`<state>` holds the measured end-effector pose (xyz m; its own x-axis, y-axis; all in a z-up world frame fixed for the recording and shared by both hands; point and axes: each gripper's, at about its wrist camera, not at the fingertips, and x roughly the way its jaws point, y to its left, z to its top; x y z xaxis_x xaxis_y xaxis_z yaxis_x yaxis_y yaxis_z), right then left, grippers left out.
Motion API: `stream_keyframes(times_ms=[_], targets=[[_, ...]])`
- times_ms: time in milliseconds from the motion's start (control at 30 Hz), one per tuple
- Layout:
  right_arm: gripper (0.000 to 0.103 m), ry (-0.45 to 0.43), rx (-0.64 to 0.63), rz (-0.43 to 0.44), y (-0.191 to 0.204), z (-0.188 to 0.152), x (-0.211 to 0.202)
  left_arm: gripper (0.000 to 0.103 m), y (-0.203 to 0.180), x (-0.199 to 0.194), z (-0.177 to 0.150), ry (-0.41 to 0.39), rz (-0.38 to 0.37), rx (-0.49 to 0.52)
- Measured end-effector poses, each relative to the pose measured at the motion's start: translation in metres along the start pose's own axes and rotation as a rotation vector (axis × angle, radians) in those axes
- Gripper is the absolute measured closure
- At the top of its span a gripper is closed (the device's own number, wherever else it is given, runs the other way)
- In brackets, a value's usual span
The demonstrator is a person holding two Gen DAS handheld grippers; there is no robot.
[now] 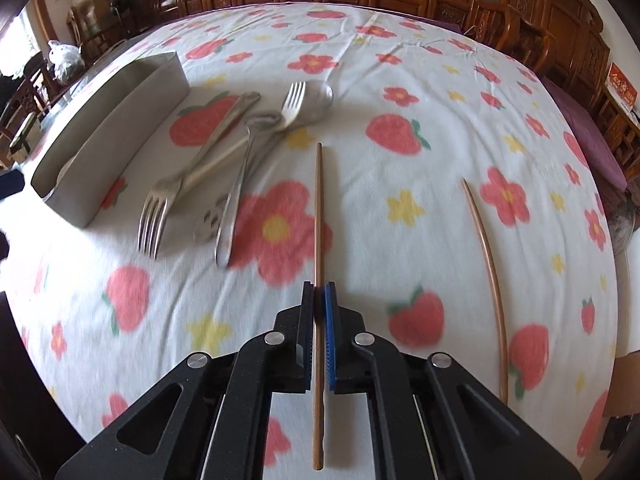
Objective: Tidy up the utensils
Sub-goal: 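Lift the chopstick with the right gripper while the left grasps a steel fork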
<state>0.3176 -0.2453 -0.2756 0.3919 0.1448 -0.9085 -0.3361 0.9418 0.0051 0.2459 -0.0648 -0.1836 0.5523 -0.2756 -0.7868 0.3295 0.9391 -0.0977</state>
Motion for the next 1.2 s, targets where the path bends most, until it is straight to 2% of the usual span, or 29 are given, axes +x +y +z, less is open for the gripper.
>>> stream_keyframes(times_ms=[233, 400, 633, 933, 1100, 1200], targets=[[0.097, -0.033, -0.001, 0.027, -0.010, -0.021, -0.008, 0.040, -0.008, 0.016, 0.013, 0.024, 0.004, -0.016], [0.097, -0.050, -0.060, 0.001, -0.004, -0.023, -0.009, 0.040, -0.014, 0.037, 0.028, 0.070, 0.013, -0.021], [0.097, -0.059, -0.058, 0.011, -0.007, -0.024, -0.010, 0.056, -0.008, 0.071, 0.053, 0.144, 0.019, -0.073], [0.096, -0.058, -0.052, 0.029, -0.008, -0.023, -0.009, 0.077, 0.008, 0.118, 0.071, 0.283, 0.056, -0.147], [0.096, -0.061, -0.050, 0.034, -0.009, -0.023, -0.009, 0.082, 0.013, 0.139, 0.070, 0.342, 0.097, -0.161], [0.096, -0.062, -0.046, 0.042, -0.011, -0.022, -0.008, 0.084, 0.012, 0.144, 0.070, 0.348, 0.127, -0.151]])
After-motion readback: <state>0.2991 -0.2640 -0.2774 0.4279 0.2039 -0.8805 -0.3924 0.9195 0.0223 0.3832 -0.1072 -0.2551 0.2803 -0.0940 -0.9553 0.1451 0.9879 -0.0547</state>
